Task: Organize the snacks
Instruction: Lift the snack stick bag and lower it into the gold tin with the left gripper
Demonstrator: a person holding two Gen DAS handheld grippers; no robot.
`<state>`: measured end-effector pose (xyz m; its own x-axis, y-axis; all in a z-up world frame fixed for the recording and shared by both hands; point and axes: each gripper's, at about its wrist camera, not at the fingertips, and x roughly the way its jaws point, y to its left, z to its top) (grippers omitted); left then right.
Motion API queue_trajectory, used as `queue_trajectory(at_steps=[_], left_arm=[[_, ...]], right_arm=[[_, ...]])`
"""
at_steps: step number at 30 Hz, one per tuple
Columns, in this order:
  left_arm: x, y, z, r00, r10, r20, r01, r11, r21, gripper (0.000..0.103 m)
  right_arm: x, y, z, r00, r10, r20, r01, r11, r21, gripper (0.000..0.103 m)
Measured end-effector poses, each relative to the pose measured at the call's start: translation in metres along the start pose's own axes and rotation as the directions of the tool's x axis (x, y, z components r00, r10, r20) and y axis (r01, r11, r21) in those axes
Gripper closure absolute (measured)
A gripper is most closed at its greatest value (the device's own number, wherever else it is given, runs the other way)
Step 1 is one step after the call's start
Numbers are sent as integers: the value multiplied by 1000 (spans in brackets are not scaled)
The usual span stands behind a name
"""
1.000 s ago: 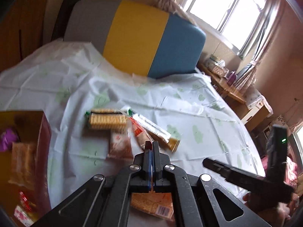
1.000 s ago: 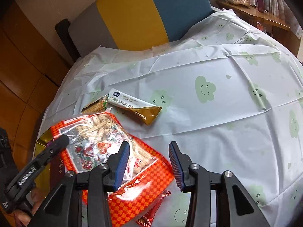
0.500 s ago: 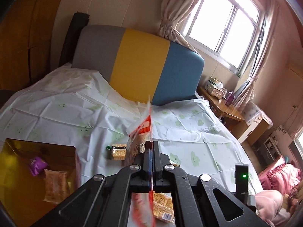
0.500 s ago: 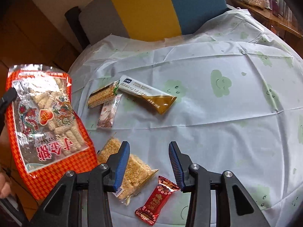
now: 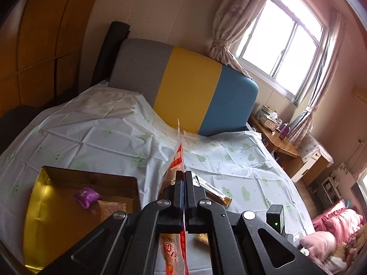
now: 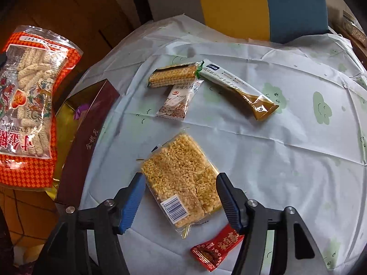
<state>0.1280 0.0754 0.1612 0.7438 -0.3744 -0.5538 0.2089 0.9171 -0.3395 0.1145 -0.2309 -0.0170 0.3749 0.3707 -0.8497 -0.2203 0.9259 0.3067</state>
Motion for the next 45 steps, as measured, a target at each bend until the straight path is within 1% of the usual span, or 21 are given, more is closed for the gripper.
queue_trajectory(at_steps=[4,7,10,13,16,19,21,22,25,28,29,30,32,33,34,36,37,38,41,43,45], left_arm=[[-21,21,-1,999,38,-2,-38,999,-2,103],[-32,40,-5,996,85,-8,-85,996,-2,103],[-33,63,-11,987,158,-35,-159,987,-12,103],[-28,83,-22,976,209,-68,-212,977,-39,103],[-18,105,-36,955,280,-94,-285,958,-45,103],[-8,127,-46,934,330,-135,-341,938,-67,103],[1,140,-54,904,396,-161,-410,909,-70,102],[4,147,-58,895,408,-178,-427,901,-81,102],[8,160,-69,885,431,-175,-452,886,-103,102],[12,165,-74,888,428,-167,-449,885,-122,100],[15,164,-75,881,445,-160,-464,879,-107,97],[19,162,-75,861,483,-161,-499,863,-77,92],[28,162,-79,801,569,-186,-581,814,-11,92],[28,164,-81,793,580,-185,-590,808,3,92],[28,166,-83,781,597,-182,-605,796,17,92],[27,173,-87,723,665,-187,-668,742,55,92],[25,176,-89,712,675,-192,-679,732,55,92],[23,182,-90,714,669,-207,-676,736,42,92],[14,194,-95,698,679,-228,-695,719,11,92],[7,197,-97,706,670,-230,-691,722,-16,92],[1,198,-99,720,656,-228,-681,731,-46,92]], right_arm=[[6,2,-2,1000,-20,-18,20,1000,-20,37],[6,1,-3,999,-32,-22,32,999,-17,37],[5,0,-3,999,-39,-16,38,999,-11,37],[4,0,-3,999,-43,-11,43,999,-9,37],[3,-2,-3,999,-41,-12,41,999,2,37],[4,-6,-3,999,-47,-18,48,999,15,37],[5,-9,-3,998,-55,-23,55,998,28,37],[4,-10,-3,998,-59,-23,60,998,36,36],[-1,-17,-2,998,-70,-2,70,995,73,37],[-6,-27,0,997,-82,14,80,990,118,36],[-8,-30,0,996,-89,16,86,987,135,36],[-9,-34,-1,996,-92,16,88,985,150,37],[-9,-40,-1,995,-103,1,101,979,176,37],[-9,-42,-2,993,-114,-10,113,976,189,37],[-10,-45,-3,993,-119,-17,120,972,202,36],[-12,-51,-5,993,-116,-24,119,967,227,37],[-13,-53,-6,993,-117,-26,120,964,237,36],[-14,-55,-6,992,-119,-29,123,962,244,37],[-15,-59,-7,991,-128,-40,134,956,261,37],[-14,-61,-9,989,-136,-53,145,952,270,37],[-14,-62,-10,989,-138,-59,149,950,273,37]])
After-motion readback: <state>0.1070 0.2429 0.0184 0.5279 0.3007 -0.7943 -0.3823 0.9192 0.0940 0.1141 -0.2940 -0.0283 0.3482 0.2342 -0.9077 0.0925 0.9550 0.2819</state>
